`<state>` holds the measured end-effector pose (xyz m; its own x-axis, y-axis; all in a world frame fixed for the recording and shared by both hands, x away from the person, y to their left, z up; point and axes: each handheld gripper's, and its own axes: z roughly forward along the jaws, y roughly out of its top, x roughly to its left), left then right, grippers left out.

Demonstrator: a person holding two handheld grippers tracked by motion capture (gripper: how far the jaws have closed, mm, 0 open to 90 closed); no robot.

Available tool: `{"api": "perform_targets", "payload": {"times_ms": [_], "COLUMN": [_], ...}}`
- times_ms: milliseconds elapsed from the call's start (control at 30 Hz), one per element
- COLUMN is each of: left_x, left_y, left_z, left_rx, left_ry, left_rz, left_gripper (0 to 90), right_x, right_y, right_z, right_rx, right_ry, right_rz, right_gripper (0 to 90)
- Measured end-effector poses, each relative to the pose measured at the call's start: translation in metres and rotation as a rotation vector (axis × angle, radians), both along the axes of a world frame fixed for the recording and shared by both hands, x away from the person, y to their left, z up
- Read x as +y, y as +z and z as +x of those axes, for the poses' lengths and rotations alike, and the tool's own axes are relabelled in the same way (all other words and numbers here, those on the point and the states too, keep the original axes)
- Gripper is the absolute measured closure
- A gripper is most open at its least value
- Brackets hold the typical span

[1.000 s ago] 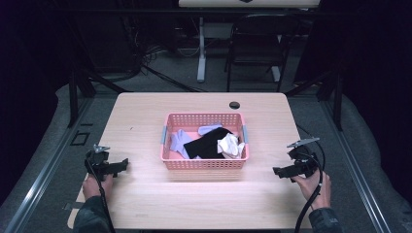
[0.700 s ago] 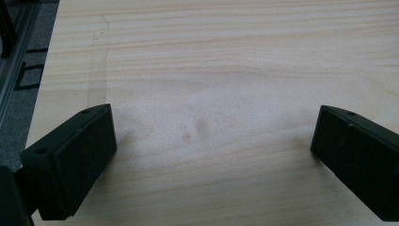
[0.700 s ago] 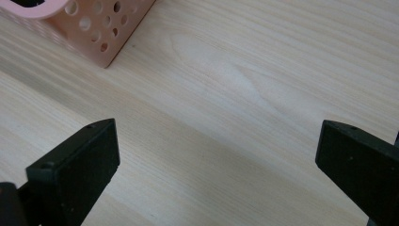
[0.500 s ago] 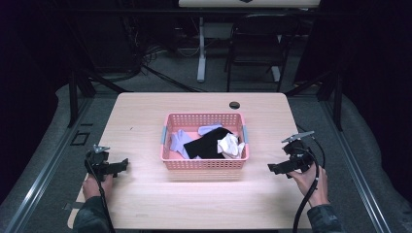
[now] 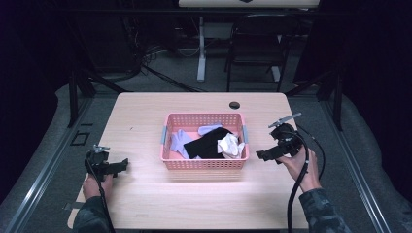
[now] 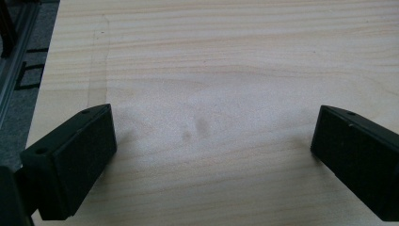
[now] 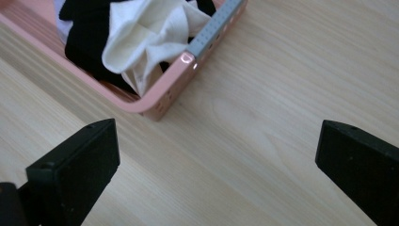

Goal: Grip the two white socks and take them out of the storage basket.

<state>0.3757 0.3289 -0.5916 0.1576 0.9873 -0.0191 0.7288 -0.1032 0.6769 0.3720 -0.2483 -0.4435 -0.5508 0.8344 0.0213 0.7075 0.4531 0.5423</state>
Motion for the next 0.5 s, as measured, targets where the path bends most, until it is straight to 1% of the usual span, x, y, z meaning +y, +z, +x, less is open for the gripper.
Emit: {"api": "perform_targets", "payload": {"times_ms": [33, 67, 100, 133, 167, 200, 233, 267, 300, 367, 400, 467, 500], "left_x": [0.000, 0.000, 0.000, 0.000, 0.000, 0.000, 0.000, 0.000, 0.000, 0.000, 0.000, 0.000, 0.000], "left_y": [0.000, 0.000, 0.000, 0.000, 0.000, 0.000, 0.000, 0.000, 0.000, 0.000, 0.000, 0.000, 0.000], "left_z": [0.000, 0.000, 0.000, 0.000, 0.000, 0.000, 0.000, 0.000, 0.000, 0.000, 0.000, 0.000, 0.000], "left_rx": [0.000, 0.000, 0.000, 0.000, 0.000, 0.000, 0.000, 0.000, 0.000, 0.001, 0.000, 0.000, 0.001], "left_ry": [0.000, 0.000, 0.000, 0.000, 0.000, 0.000, 0.000, 0.000, 0.000, 0.000, 0.000, 0.000, 0.000], "left_rz": [0.000, 0.000, 0.000, 0.000, 0.000, 0.000, 0.000, 0.000, 0.000, 0.000, 0.000, 0.000, 0.000], "left_gripper": [0.5, 0.5, 0.5, 0.5, 0.5, 0.5, 0.5, 0.5, 0.5, 0.5, 0.5, 0.5, 0.5], "right_x": [0.000, 0.003, 0.007, 0.010, 0.015, 0.015, 0.018, 0.024, 0.024, 0.031, 0.034, 0.046, 0.046], "right_y": [0.000, 0.002, 0.004, 0.007, 0.010, 0.010, 0.012, 0.014, 0.014, 0.015, 0.016, 0.017, 0.017], "right_z": [0.000, 0.002, 0.004, 0.007, 0.012, 0.012, 0.015, 0.020, 0.020, 0.024, 0.026, 0.030, 0.030], "right_rx": [0.000, 0.004, 0.006, 0.002, 0.002, 0.002, 0.009, 0.012, 0.012, 0.014, 0.022, 0.027, 0.027], "right_ry": [0.000, 0.008, 0.013, 0.019, 0.021, 0.021, 0.031, 0.042, 0.042, 0.048, 0.057, 0.074, 0.074], "right_rz": [0.000, -0.010, -0.006, -0.011, -0.004, -0.004, -0.012, -0.012, -0.012, -0.007, -0.013, -0.017, -0.017], "right_gripper": [0.0, 0.0, 0.0, 0.0, 0.0, 0.0, 0.0, 0.0, 0.0, 0.0, 0.0, 0.0, 0.0]}}
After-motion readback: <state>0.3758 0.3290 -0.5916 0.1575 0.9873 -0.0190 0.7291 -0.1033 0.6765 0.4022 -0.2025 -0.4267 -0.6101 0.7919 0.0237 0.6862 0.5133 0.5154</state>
